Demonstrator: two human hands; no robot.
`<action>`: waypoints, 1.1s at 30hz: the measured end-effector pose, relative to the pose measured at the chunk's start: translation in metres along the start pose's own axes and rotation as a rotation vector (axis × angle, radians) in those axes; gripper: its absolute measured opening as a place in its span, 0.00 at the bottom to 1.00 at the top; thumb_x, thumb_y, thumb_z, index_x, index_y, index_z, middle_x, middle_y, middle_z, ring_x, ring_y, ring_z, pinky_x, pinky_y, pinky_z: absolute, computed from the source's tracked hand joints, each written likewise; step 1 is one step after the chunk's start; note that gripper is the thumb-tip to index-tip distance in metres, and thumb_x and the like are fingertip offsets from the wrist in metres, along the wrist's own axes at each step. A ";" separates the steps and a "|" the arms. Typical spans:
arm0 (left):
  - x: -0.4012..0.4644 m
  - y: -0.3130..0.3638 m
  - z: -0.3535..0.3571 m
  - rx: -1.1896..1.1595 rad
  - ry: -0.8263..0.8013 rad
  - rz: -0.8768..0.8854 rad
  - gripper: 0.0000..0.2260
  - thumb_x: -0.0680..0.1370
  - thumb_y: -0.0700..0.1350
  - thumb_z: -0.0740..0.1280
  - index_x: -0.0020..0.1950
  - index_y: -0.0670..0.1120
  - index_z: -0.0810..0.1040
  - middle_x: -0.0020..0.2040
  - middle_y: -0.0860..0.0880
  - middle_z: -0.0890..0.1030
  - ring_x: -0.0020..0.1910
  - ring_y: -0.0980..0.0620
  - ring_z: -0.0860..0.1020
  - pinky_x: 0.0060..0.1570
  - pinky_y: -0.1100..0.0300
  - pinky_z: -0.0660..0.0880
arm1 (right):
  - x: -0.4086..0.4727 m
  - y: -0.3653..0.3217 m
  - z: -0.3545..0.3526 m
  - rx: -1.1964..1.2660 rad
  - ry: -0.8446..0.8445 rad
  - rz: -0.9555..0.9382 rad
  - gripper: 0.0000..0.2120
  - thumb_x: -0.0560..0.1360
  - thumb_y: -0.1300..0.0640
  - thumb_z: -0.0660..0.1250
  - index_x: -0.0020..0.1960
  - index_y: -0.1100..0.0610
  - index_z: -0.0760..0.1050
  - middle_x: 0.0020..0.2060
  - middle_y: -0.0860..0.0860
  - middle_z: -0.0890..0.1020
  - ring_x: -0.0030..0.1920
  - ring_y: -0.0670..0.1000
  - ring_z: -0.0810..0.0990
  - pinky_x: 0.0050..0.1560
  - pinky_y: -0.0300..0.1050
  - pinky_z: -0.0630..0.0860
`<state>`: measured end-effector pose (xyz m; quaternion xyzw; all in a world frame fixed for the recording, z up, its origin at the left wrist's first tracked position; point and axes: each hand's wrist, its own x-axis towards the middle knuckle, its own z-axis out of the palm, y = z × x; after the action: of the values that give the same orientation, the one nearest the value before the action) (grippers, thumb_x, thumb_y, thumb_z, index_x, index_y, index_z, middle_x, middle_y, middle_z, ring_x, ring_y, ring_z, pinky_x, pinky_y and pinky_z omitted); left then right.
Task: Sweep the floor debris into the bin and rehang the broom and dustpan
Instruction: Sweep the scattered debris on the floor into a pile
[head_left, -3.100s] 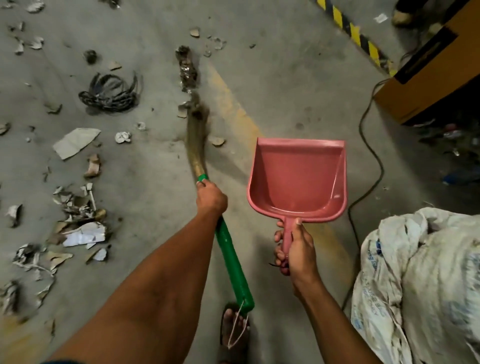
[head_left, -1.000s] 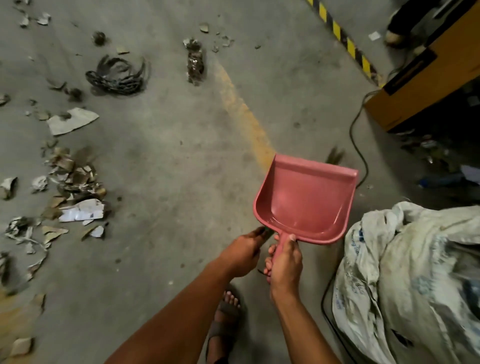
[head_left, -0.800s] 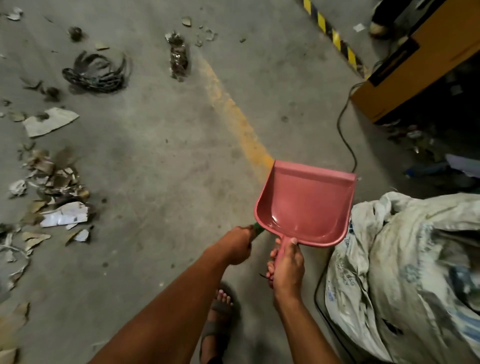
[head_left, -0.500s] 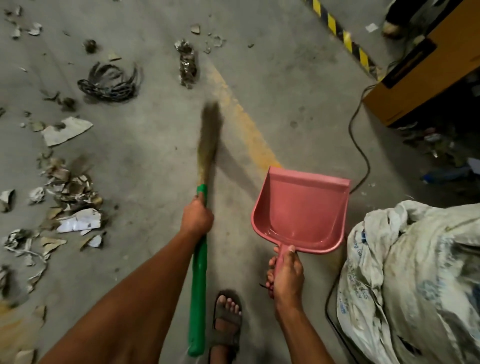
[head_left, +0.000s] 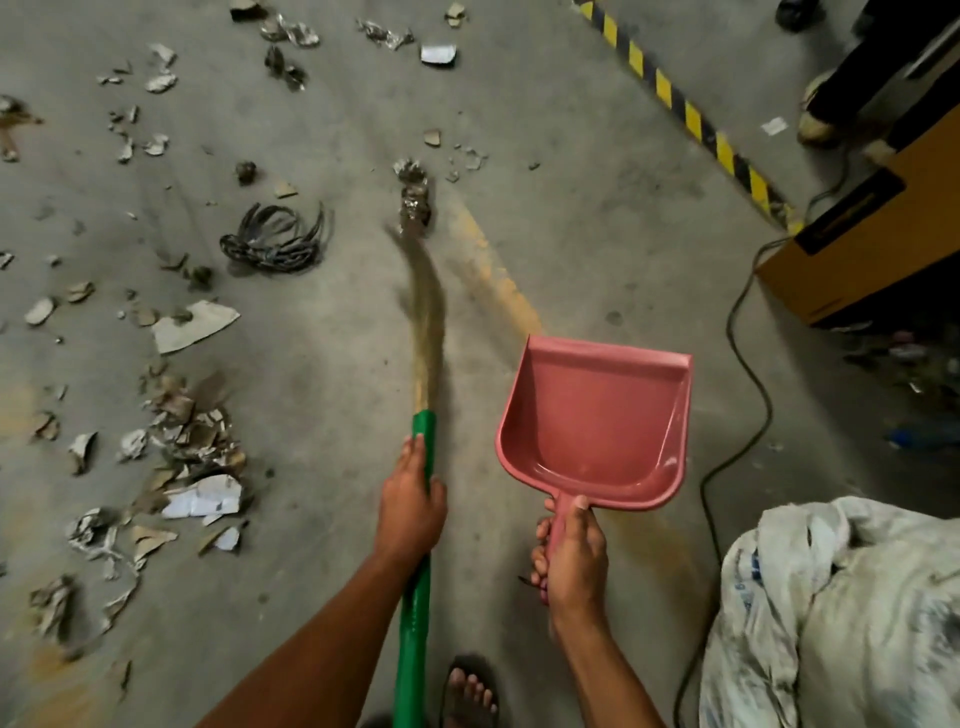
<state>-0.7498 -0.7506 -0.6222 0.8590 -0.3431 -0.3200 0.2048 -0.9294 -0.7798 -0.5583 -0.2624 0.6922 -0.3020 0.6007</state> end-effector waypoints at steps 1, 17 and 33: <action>0.007 0.012 0.004 0.008 -0.047 0.068 0.32 0.80 0.41 0.66 0.84 0.45 0.62 0.82 0.45 0.65 0.80 0.46 0.66 0.79 0.56 0.59 | 0.005 -0.011 0.001 0.008 -0.004 -0.008 0.23 0.88 0.46 0.53 0.52 0.61 0.78 0.34 0.55 0.77 0.23 0.48 0.67 0.22 0.38 0.64; 0.246 0.171 0.076 0.273 -0.423 0.397 0.17 0.78 0.42 0.64 0.66 0.44 0.80 0.63 0.38 0.82 0.61 0.34 0.80 0.60 0.48 0.76 | 0.149 -0.118 0.028 0.006 -0.023 -0.027 0.23 0.88 0.43 0.52 0.55 0.58 0.79 0.33 0.50 0.79 0.22 0.48 0.66 0.25 0.37 0.62; 0.334 0.036 -0.050 -0.008 0.097 -0.502 0.23 0.81 0.42 0.63 0.77 0.41 0.68 0.66 0.36 0.77 0.59 0.35 0.80 0.60 0.42 0.80 | 0.181 -0.133 0.164 -0.114 -0.221 0.038 0.22 0.88 0.46 0.53 0.56 0.61 0.78 0.34 0.52 0.79 0.23 0.48 0.67 0.24 0.39 0.65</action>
<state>-0.5443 -1.0095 -0.7027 0.9309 -0.1075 -0.3204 0.1386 -0.7926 -1.0185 -0.5985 -0.3145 0.6426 -0.2199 0.6632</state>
